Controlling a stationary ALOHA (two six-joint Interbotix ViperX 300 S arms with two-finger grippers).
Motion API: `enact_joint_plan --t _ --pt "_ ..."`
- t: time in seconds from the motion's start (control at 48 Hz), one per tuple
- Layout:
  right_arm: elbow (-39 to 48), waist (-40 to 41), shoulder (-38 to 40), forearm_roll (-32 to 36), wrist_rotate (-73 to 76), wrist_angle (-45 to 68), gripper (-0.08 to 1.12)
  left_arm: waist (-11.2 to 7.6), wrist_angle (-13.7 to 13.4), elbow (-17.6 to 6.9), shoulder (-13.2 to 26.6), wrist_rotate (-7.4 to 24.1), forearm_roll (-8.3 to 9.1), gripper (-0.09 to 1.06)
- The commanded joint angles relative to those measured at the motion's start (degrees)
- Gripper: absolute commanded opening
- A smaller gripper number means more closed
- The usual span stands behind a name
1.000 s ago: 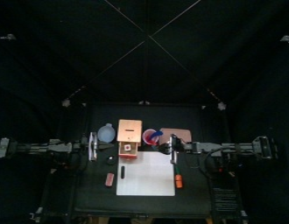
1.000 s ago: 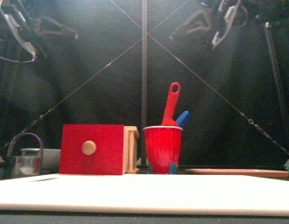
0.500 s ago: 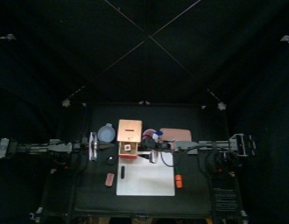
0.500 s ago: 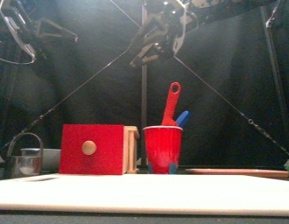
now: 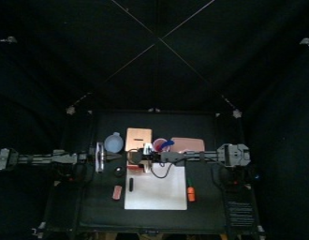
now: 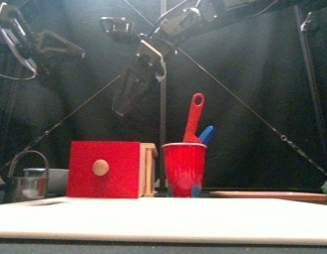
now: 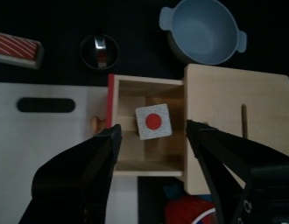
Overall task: Place sushi on board then cut the sushi with the knife then place the pieces on the plate
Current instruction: Place the sushi on the board
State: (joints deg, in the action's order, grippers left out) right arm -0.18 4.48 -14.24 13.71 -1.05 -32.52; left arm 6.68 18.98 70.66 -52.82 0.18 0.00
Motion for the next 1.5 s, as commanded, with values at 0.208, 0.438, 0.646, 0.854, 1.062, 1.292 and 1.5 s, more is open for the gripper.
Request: enact_joint_plan --t 0.208,0.438,0.646,0.854,1.062,1.292,1.5 --pt "-5.62 1.49 -3.87 2.37 -0.09 -3.87 0.92 1.49 0.18 0.44 0.18 0.18 0.35 0.22" --pt "-4.57 1.76 -4.66 2.55 -0.09 -3.87 0.92 2.02 0.18 0.53 0.18 0.18 0.35 0.22" --pt "-4.04 1.41 -4.75 2.64 -0.26 -3.52 0.92 2.55 0.18 0.44 0.18 0.18 0.26 0.22" --pt "-4.22 0.79 -5.36 2.55 -1.14 -3.52 0.92 3.25 0.18 0.79 0.18 0.18 0.18 0.22" --pt "-4.92 0.18 -7.12 2.46 -2.2 -3.25 0.92 4.83 0.18 1.32 0.18 0.18 0.09 0.22" --pt "-6.15 0.35 -8.53 2.81 -2.29 -3.25 0.92 6.33 0.18 1.58 0.18 0.18 0.18 0.22" --pt "-6.86 0.62 -9.4 3.43 -2.29 -3.25 0.89 6.68 0.18 1.93 0.18 0.18 0.18 0.22"
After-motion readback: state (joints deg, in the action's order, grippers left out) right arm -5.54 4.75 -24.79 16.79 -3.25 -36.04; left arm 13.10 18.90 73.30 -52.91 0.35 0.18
